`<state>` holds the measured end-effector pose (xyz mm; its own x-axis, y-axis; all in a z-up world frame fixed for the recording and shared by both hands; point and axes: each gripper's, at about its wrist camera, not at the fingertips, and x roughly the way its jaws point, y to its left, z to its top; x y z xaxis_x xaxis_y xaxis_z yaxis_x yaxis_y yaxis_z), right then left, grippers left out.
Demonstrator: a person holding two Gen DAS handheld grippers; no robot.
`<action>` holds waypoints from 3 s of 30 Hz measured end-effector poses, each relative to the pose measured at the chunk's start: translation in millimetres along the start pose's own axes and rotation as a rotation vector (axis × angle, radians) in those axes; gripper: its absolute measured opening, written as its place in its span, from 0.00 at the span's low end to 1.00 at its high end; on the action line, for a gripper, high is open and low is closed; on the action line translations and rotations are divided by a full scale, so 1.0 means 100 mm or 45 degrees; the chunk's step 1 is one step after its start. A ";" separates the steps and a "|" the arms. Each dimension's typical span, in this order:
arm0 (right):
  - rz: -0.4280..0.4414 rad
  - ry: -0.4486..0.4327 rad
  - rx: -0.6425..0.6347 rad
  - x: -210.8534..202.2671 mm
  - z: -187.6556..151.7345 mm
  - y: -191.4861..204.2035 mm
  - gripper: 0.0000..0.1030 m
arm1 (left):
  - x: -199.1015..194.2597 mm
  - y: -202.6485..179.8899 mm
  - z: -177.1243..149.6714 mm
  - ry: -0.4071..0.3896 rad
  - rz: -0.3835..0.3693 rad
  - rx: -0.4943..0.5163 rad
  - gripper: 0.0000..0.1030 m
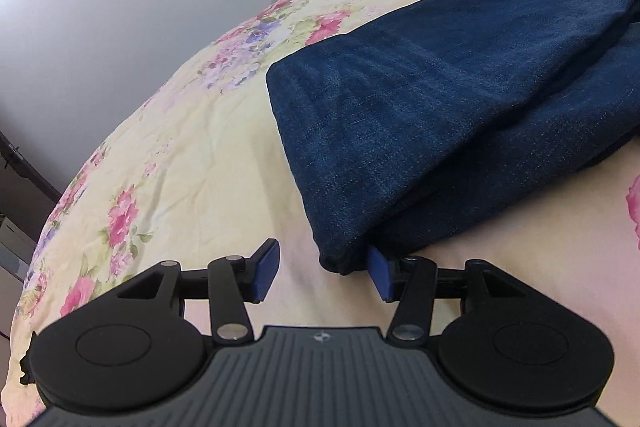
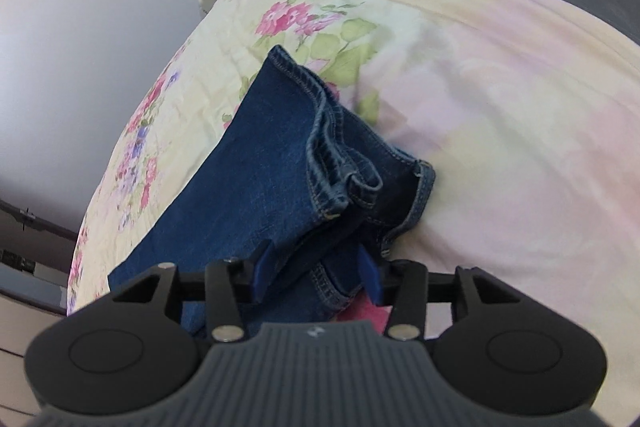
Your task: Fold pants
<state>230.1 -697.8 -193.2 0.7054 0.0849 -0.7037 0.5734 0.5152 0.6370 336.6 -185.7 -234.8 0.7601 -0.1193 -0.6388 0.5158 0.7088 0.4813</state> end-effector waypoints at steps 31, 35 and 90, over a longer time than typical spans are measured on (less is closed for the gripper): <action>-0.082 -0.072 0.012 0.07 0.16 -0.16 0.01 | 0.11 0.02 0.07 0.184 -0.116 0.020 0.08; -0.127 -0.053 -0.023 0.08 0.17 -0.10 0.02 | 0.09 0.26 0.00 0.310 -0.174 -0.060 0.09; -0.312 -0.198 -1.126 0.59 -0.81 0.75 0.27 | 0.35 0.10 0.38 0.156 -0.297 -0.208 0.07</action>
<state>281.3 -585.4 -212.5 0.6913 -0.1944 -0.6959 0.2328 0.9717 -0.0402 384.0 -209.5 -229.5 0.5702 -0.2138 -0.7932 0.5923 0.7760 0.2167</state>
